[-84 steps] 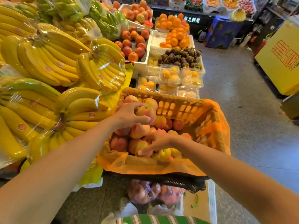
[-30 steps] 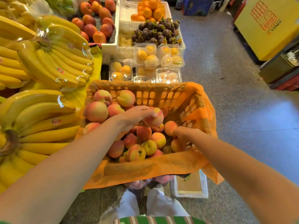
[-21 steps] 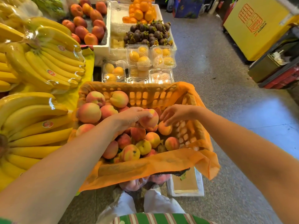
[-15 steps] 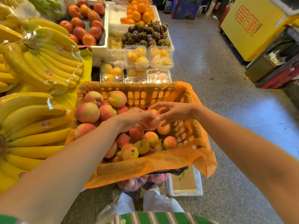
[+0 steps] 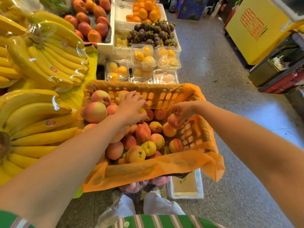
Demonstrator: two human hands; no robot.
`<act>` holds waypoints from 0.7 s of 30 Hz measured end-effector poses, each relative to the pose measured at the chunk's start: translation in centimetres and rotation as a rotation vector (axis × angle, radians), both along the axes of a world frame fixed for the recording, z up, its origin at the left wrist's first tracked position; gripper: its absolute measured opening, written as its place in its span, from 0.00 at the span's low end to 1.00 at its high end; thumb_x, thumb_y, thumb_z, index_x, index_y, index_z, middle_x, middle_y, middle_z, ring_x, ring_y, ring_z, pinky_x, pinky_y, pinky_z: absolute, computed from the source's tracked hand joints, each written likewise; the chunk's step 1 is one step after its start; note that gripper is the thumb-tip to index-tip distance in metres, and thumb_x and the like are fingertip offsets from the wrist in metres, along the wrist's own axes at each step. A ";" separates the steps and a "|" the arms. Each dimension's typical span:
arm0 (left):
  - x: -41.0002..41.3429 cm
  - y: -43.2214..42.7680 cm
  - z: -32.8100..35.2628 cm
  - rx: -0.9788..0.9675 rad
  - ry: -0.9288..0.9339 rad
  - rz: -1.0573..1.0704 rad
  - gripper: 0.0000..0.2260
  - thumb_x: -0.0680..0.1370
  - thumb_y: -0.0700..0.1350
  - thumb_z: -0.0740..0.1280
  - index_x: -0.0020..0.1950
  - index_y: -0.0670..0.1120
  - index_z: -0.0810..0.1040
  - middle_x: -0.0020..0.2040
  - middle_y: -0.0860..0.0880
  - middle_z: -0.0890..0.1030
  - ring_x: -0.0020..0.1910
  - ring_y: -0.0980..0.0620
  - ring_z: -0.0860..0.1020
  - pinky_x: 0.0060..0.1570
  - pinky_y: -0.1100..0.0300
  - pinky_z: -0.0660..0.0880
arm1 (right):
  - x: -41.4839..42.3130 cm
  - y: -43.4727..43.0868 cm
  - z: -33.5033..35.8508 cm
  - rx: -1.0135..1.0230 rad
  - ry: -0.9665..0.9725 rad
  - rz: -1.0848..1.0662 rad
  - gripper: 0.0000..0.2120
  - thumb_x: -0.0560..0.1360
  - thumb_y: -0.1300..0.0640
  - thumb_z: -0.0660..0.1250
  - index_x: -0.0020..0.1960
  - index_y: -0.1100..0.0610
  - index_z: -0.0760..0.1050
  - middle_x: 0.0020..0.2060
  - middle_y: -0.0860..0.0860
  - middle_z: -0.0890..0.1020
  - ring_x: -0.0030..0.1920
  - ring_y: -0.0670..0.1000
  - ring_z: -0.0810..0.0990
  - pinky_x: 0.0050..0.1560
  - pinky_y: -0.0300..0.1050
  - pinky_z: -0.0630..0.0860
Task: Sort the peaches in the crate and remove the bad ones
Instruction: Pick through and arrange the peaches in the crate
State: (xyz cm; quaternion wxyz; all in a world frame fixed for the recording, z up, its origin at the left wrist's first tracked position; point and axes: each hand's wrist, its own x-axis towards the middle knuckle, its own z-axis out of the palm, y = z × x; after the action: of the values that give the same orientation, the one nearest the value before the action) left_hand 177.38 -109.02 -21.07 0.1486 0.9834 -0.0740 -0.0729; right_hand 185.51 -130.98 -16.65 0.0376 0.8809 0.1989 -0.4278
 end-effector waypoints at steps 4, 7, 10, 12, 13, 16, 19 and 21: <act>0.9 1.4 0.5 0.028 -0.024 0.086 0.18 0.76 0.52 0.64 0.66 0.53 0.73 0.72 0.49 0.67 0.73 0.46 0.57 0.68 0.45 0.55 | 0.4 0.7 -1.5 -0.159 -0.112 0.120 0.33 0.73 0.52 0.72 0.73 0.55 0.62 0.66 0.55 0.71 0.64 0.58 0.73 0.53 0.47 0.72; 1.4 2.8 0.8 0.026 -0.006 0.045 0.19 0.74 0.50 0.66 0.65 0.53 0.74 0.69 0.50 0.69 0.70 0.47 0.61 0.66 0.45 0.58 | 1.0 0.7 -3.5 -0.220 -0.163 0.182 0.29 0.73 0.51 0.71 0.69 0.57 0.66 0.63 0.56 0.74 0.61 0.58 0.75 0.54 0.46 0.74; 1.7 3.7 1.1 0.012 -0.004 0.007 0.19 0.73 0.47 0.68 0.64 0.53 0.75 0.67 0.51 0.71 0.70 0.47 0.62 0.64 0.48 0.61 | 1.4 0.6 -5.1 -0.253 -0.191 0.180 0.23 0.76 0.53 0.67 0.68 0.57 0.67 0.64 0.57 0.74 0.63 0.59 0.74 0.62 0.51 0.74; 2.0 4.0 1.5 -0.011 0.007 0.002 0.18 0.72 0.46 0.69 0.62 0.54 0.76 0.66 0.52 0.72 0.69 0.48 0.63 0.63 0.48 0.63 | 1.8 0.7 -5.4 -0.269 -0.193 0.154 0.25 0.77 0.54 0.66 0.71 0.57 0.64 0.65 0.57 0.73 0.65 0.59 0.73 0.61 0.50 0.73; 2.1 4.1 1.7 -0.034 0.007 0.004 0.17 0.73 0.45 0.68 0.61 0.54 0.77 0.65 0.51 0.73 0.68 0.47 0.65 0.62 0.48 0.64 | 1.9 0.8 -5.4 -0.271 -0.193 0.132 0.26 0.78 0.55 0.65 0.72 0.58 0.63 0.67 0.57 0.72 0.66 0.59 0.72 0.62 0.50 0.72; 2.8 4.8 2.2 -0.144 0.005 0.016 0.11 0.75 0.44 0.65 0.57 0.54 0.80 0.61 0.50 0.76 0.65 0.47 0.69 0.61 0.47 0.67 | 2.0 0.8 -5.5 -0.250 -0.198 0.099 0.27 0.79 0.53 0.63 0.74 0.60 0.61 0.68 0.60 0.71 0.68 0.60 0.71 0.65 0.51 0.69; 3.0 5.6 2.4 -0.251 0.030 0.010 0.10 0.72 0.45 0.67 0.53 0.54 0.81 0.56 0.50 0.78 0.59 0.47 0.74 0.59 0.48 0.71 | 2.1 0.8 -5.9 -0.234 -0.213 0.085 0.26 0.81 0.53 0.57 0.76 0.60 0.58 0.72 0.60 0.66 0.71 0.61 0.67 0.69 0.53 0.66; 2.9 6.0 2.6 -0.300 0.041 0.015 0.11 0.70 0.45 0.69 0.51 0.52 0.82 0.54 0.49 0.79 0.56 0.48 0.76 0.56 0.50 0.74 | 1.7 0.6 -6.0 -0.224 -0.238 0.092 0.23 0.83 0.55 0.49 0.77 0.59 0.56 0.74 0.61 0.61 0.73 0.61 0.63 0.71 0.54 0.62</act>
State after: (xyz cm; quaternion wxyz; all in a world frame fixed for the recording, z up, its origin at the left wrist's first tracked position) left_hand 180.29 -103.05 -18.48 0.2961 0.9490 -0.0737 -0.0797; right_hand 187.20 -130.35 -22.70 0.1786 0.9055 0.1843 -0.3380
